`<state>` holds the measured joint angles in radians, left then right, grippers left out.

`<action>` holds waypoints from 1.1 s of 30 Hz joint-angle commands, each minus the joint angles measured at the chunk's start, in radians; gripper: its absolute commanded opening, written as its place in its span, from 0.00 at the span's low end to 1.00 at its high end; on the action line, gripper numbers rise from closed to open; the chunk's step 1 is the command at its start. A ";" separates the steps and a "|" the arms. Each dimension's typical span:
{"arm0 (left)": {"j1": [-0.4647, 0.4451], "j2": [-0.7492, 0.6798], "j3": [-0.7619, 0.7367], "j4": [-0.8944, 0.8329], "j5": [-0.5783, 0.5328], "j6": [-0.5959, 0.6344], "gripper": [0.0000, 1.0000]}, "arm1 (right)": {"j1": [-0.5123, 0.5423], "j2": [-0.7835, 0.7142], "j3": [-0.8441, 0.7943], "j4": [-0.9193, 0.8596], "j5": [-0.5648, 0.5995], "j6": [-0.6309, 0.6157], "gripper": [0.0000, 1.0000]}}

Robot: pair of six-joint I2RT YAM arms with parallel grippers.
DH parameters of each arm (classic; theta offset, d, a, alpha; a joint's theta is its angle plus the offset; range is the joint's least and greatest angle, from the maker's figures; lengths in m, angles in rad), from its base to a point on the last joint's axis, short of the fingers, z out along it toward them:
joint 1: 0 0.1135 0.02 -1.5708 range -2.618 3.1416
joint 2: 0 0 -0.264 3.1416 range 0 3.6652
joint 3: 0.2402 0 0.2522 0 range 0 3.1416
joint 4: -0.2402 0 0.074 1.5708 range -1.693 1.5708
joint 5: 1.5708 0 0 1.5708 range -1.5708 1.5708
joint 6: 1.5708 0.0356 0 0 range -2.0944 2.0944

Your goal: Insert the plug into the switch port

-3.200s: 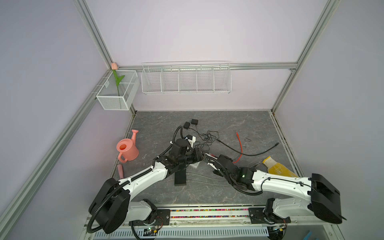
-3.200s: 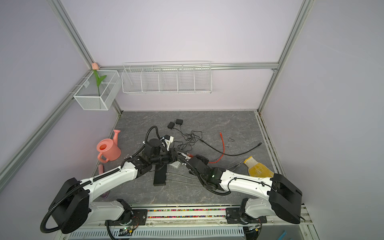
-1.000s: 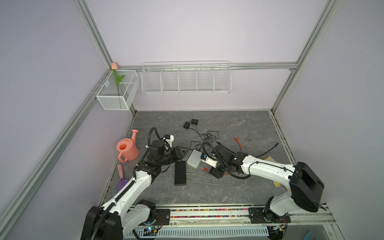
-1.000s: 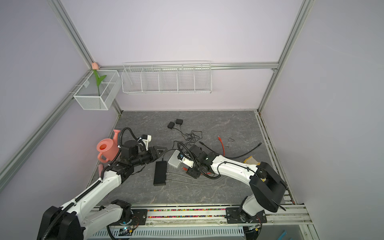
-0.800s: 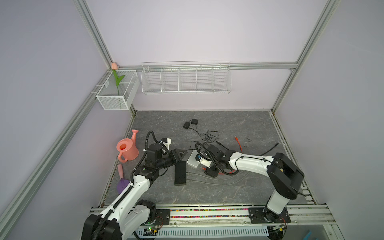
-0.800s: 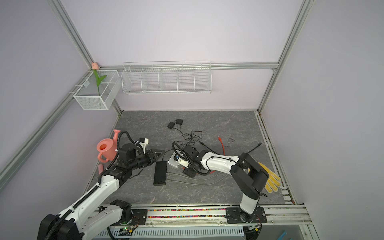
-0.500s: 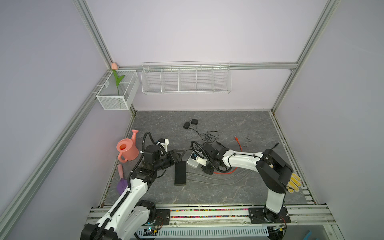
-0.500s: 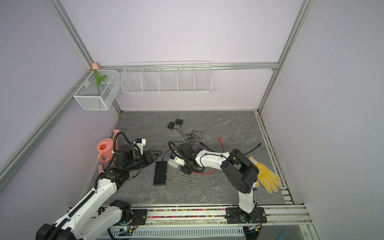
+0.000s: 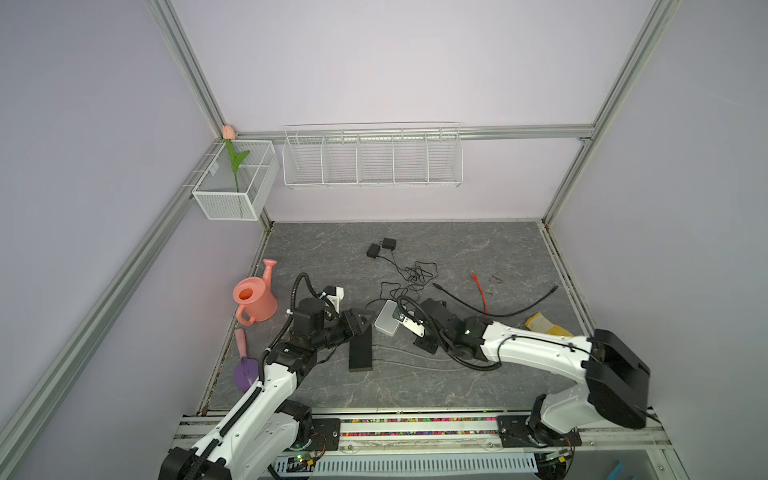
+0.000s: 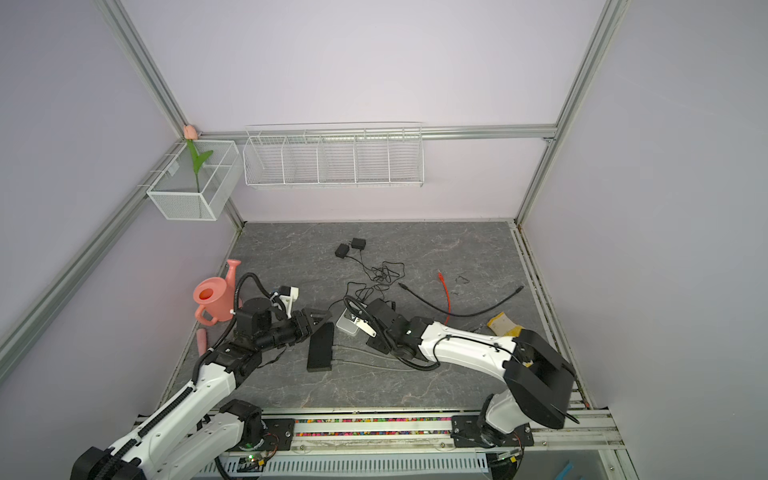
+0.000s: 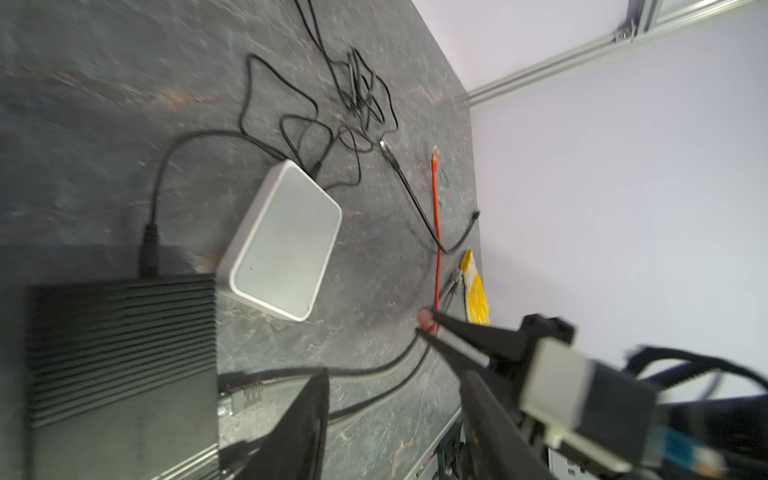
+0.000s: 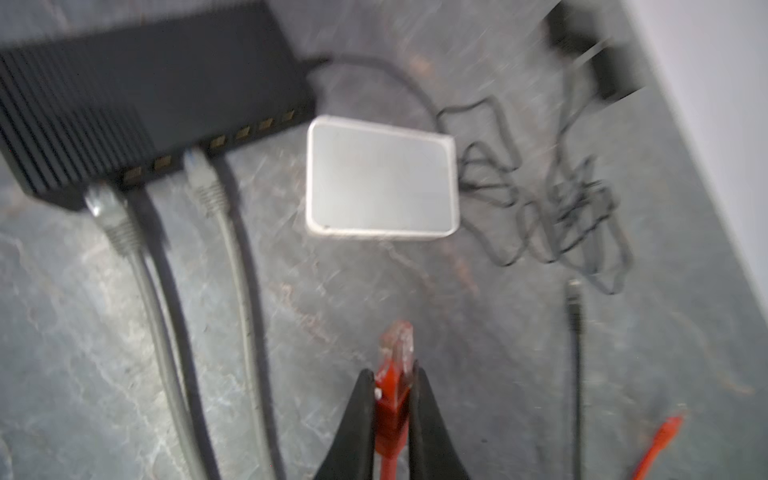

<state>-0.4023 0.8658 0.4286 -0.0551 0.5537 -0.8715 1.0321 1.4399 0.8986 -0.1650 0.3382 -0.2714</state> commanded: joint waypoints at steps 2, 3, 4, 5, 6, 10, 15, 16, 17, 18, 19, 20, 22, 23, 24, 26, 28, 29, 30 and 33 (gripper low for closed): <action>-0.041 0.009 -0.023 0.163 -0.005 -0.107 0.51 | 0.050 -0.105 -0.084 0.162 0.169 -0.048 0.07; -0.044 0.014 -0.025 0.186 0.004 -0.125 0.51 | 0.062 -0.120 -0.100 0.185 0.194 -0.056 0.07; -0.049 0.019 -0.031 0.221 0.007 -0.151 0.51 | 0.076 -0.137 -0.119 0.211 0.211 -0.066 0.07; -0.054 0.022 -0.040 0.263 0.008 -0.179 0.51 | 0.088 -0.147 -0.133 0.229 0.230 -0.075 0.07; -0.062 0.026 -0.045 0.300 0.007 -0.201 0.51 | 0.096 -0.154 -0.141 0.239 0.240 -0.082 0.07; -0.135 0.081 -0.006 0.380 -0.011 -0.248 0.52 | 0.131 -0.175 -0.159 0.243 0.259 -0.093 0.07; -0.181 0.194 0.048 0.419 0.015 -0.253 0.52 | 0.162 -0.180 -0.178 0.282 0.280 -0.107 0.07; -0.184 0.214 0.053 0.428 0.025 -0.257 0.52 | 0.166 -0.176 -0.178 0.287 0.288 -0.111 0.07; -0.191 0.231 0.055 0.444 0.030 -0.264 0.52 | 0.171 -0.172 -0.178 0.292 0.294 -0.119 0.07; -0.202 0.246 0.055 0.463 0.030 -0.272 0.52 | 0.175 -0.167 -0.178 0.296 0.295 -0.127 0.07; -0.209 0.254 0.055 0.477 0.026 -0.277 0.52 | 0.179 -0.162 -0.177 0.301 0.299 -0.134 0.07; -0.215 0.261 0.057 0.484 0.023 -0.282 0.51 | 0.185 -0.155 -0.177 0.307 0.305 -0.140 0.07; -0.217 0.268 0.062 0.485 0.022 -0.283 0.49 | 0.195 -0.144 -0.175 0.320 0.319 -0.153 0.07; -0.217 0.269 0.065 0.482 0.020 -0.284 0.48 | 0.199 -0.138 -0.175 0.327 0.325 -0.157 0.07; -0.217 0.269 0.069 0.477 0.018 -0.282 0.47 | 0.202 -0.132 -0.175 0.330 0.332 -0.160 0.07; -0.218 0.269 0.074 0.463 0.019 -0.278 0.45 | 0.206 -0.123 -0.172 0.335 0.337 -0.166 0.07; -0.218 0.266 0.076 0.454 0.019 -0.276 0.44 | 0.207 -0.115 -0.167 0.336 0.337 -0.172 0.07; -0.217 0.264 0.076 0.452 0.020 -0.276 0.43 | 0.211 -0.108 -0.162 0.335 0.340 -0.175 0.07; -0.218 0.263 0.076 0.451 0.019 -0.278 0.42 | 0.213 -0.103 -0.156 0.332 0.341 -0.178 0.07; -0.219 0.266 0.081 0.447 0.021 -0.279 0.38 | 0.221 -0.087 -0.145 0.340 0.350 -0.186 0.07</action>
<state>-0.6174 1.1316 0.4728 0.3824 0.5667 -1.1423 1.2423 1.3369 0.7361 0.1360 0.6628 -0.4309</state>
